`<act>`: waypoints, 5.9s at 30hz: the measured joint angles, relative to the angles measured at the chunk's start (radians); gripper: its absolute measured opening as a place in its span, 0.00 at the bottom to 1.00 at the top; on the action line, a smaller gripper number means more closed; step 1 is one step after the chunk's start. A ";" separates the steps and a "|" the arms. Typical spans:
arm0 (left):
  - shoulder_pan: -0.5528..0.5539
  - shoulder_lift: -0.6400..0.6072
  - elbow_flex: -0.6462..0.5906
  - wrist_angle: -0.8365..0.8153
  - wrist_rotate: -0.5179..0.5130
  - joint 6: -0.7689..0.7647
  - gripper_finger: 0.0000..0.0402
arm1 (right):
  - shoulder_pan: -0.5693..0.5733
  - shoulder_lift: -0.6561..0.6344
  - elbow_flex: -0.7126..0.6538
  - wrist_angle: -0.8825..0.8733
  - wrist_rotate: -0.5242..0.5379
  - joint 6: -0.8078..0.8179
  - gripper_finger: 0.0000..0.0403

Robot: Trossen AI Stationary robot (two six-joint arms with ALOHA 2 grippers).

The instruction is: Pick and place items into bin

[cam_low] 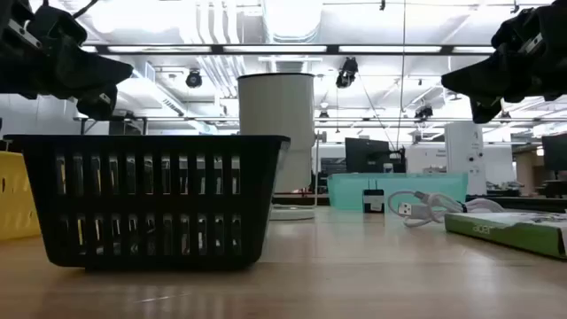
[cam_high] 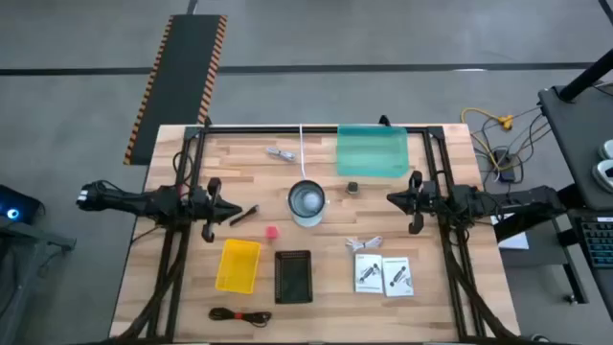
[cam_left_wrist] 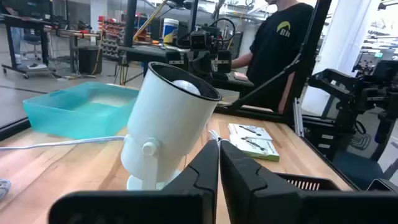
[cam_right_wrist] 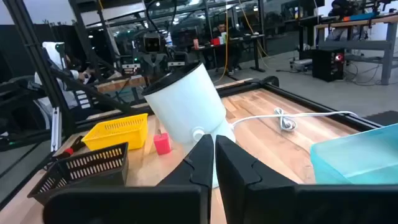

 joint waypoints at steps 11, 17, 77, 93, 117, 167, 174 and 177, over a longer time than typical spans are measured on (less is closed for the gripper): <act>0.000 0.000 0.000 0.000 -0.002 0.000 0.00 | 0.000 -0.001 0.000 0.000 0.000 0.000 0.02; 0.000 0.000 0.000 0.000 -0.002 0.000 0.00 | 0.000 -0.001 0.000 0.000 0.000 0.000 0.02; 0.000 0.000 0.000 0.000 0.000 0.000 0.00 | 0.000 0.000 0.000 0.000 0.000 0.000 0.02; 0.000 0.000 0.000 0.000 -0.002 0.000 0.00 | 0.000 0.000 0.000 0.000 0.000 0.000 0.02; 0.000 0.000 0.000 0.148 -0.003 -0.215 0.00 | 0.000 0.000 0.000 0.062 0.002 0.410 0.02; 0.000 0.168 0.217 0.469 -0.115 -0.097 0.39 | 0.070 1.126 0.774 -0.722 -0.308 0.147 0.53; 0.000 0.166 0.214 0.469 -0.115 -0.097 0.39 | 0.070 1.303 0.774 -0.715 -0.332 0.107 0.53; 0.000 0.166 0.214 0.469 -0.115 -0.103 0.39 | 0.070 1.357 0.774 -0.704 -0.388 0.044 0.53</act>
